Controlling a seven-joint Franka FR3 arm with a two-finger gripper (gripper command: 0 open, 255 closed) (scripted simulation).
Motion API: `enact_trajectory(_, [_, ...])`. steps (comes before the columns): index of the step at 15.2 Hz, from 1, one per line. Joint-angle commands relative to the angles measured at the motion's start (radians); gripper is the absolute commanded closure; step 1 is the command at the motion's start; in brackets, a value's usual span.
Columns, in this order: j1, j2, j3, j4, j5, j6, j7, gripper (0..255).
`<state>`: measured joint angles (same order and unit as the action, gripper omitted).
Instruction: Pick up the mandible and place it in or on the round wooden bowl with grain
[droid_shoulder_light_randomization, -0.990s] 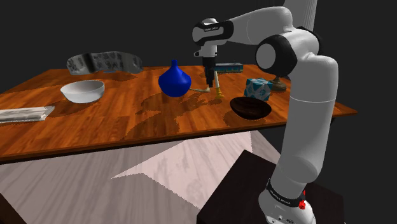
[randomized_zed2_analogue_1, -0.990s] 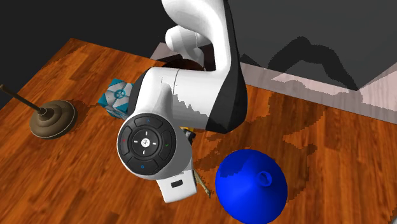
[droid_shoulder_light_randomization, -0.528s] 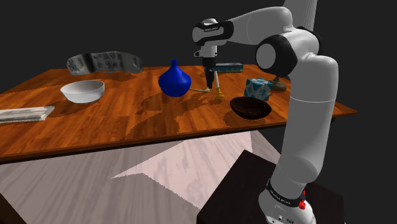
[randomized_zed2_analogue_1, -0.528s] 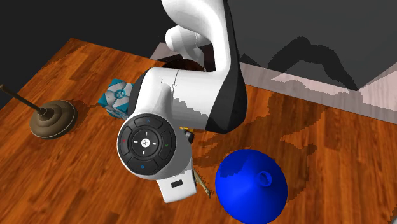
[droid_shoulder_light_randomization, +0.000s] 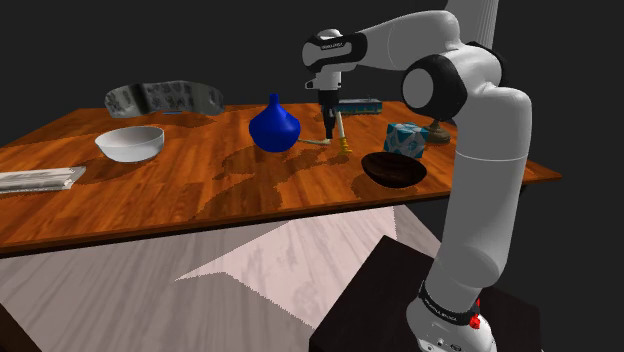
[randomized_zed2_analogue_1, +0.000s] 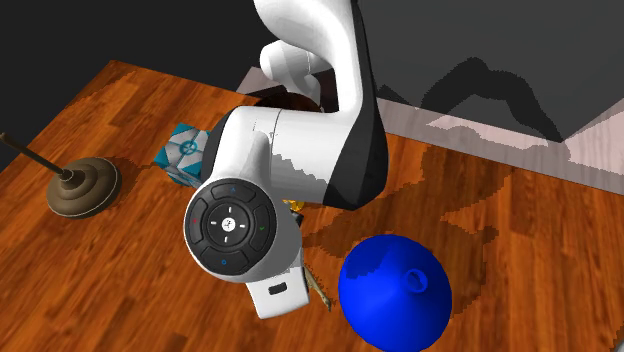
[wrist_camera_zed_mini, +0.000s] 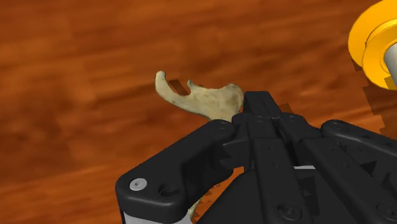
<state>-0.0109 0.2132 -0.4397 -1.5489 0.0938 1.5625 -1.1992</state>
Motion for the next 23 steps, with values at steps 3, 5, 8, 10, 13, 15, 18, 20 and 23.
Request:
enact_trajectory(3, [0.032,-0.029,0.006,-0.038,-0.040,0.076,0.066,0])
enact_trajectory(5, [0.082,-0.068,0.017,-0.093,-0.119,0.196,0.183,0])
enact_trajectory(8, [0.081,-0.069,0.018,-0.134,-0.119,0.236,0.183,0])
enact_trajectory(10, [0.081,-0.068,0.018,-0.160,-0.119,0.263,0.183,0])
enact_trajectory(13, [0.080,-0.065,0.017,-0.191,-0.118,0.296,0.182,0])
enact_trajectory(15, [0.080,-0.065,0.017,-0.191,-0.118,0.296,0.182,0])
enact_trajectory(18, [0.080,-0.065,0.017,-0.191,-0.118,0.296,0.182,0])
enact_trajectory(20, [0.080,-0.065,0.017,-0.191,-0.118,0.296,0.183,0])
enact_trajectory(23, [0.080,-0.065,0.017,-0.191,-0.118,0.296,0.183,255])
